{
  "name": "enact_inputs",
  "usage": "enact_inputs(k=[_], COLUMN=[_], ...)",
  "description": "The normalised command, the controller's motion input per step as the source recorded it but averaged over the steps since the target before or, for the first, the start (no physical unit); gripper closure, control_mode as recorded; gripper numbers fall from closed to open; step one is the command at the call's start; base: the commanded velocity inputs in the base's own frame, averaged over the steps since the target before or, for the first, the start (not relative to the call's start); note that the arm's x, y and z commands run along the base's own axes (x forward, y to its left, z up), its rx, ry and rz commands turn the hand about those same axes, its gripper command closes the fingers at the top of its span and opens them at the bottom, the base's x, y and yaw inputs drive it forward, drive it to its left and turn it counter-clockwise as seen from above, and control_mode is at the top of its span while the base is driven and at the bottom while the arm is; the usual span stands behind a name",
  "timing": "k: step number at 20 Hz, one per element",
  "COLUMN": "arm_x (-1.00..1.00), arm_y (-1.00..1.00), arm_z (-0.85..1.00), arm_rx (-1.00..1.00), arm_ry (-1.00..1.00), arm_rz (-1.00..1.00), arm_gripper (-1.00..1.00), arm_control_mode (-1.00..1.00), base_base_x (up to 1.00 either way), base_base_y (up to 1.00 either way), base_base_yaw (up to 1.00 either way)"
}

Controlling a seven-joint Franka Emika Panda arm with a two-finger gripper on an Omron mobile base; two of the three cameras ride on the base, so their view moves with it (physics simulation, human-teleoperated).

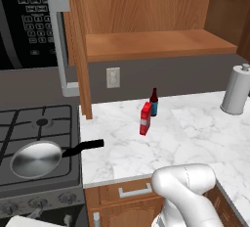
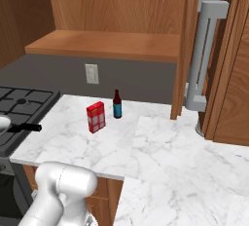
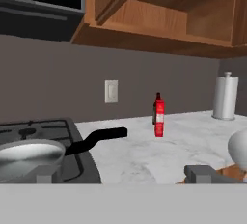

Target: Pick the pan from the cabinet and place it on the stove. Then turn on the stove burner for the pan.

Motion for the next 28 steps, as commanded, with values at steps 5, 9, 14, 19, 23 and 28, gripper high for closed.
enact_inputs(k=[5,9,14,19,23,28], arm_x=[-0.08,-0.08,0.00,0.08,0.10,0.11], arm_y=[-0.26,-0.37,-0.30,-0.22,-0.12,0.00], arm_z=[0.01,0.00,-0.05,0.00,0.00,0.00], arm_rx=[-0.11,-0.09,-0.03,-0.01,-0.05,-0.08], arm_ry=[0.00,0.00,0.00,0.00,0.00,0.00], arm_rz=[0.02,0.04,0.06,0.13,0.14,0.17], arm_gripper=[-1.00,-1.00,-1.00,-1.00,-1.00,-1.00], arm_control_mode=[-1.00,-1.00,-1.00,-1.00,-1.00,-1.00], base_base_x=[0.00,0.00,0.00,0.00,0.00,0.00], base_base_y=[0.00,0.00,0.00,0.00,0.00,0.00], base_base_yaw=[0.00,0.00,0.00,0.00,0.00,0.00])
